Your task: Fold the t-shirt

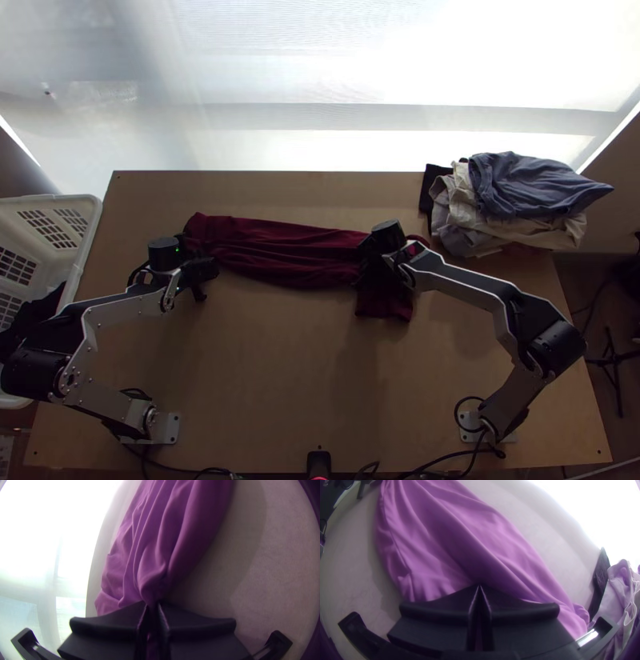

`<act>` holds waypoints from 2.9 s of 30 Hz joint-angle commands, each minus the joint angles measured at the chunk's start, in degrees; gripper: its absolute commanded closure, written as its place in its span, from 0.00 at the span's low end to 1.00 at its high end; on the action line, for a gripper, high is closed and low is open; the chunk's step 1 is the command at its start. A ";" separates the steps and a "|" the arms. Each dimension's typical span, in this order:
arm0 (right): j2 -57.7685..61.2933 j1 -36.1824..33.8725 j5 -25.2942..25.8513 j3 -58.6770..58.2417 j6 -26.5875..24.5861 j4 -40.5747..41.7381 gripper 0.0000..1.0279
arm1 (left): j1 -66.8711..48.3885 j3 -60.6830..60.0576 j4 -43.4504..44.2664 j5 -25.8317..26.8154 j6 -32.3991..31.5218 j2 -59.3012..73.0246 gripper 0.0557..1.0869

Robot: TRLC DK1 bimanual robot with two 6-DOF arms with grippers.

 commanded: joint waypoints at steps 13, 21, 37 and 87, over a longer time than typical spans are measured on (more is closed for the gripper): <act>-3.87 -4.63 -12.60 3.58 2.49 -6.99 0.97 | -7.17 8.68 -9.95 0.43 7.45 -14.47 0.96; -17.85 -7.88 -14.10 4.11 0.47 -13.76 0.97 | -19.83 12.55 -11.97 -1.42 8.51 -14.47 0.96; -35.07 -28.80 -16.74 -5.82 -1.64 -19.91 0.97 | -38.37 36.54 -11.88 -6.43 12.64 7.50 0.96; -34.28 -38.20 -18.93 -7.75 -2.61 -21.41 0.97 | -53.05 76.53 -53.98 -12.49 -16.63 33.26 0.04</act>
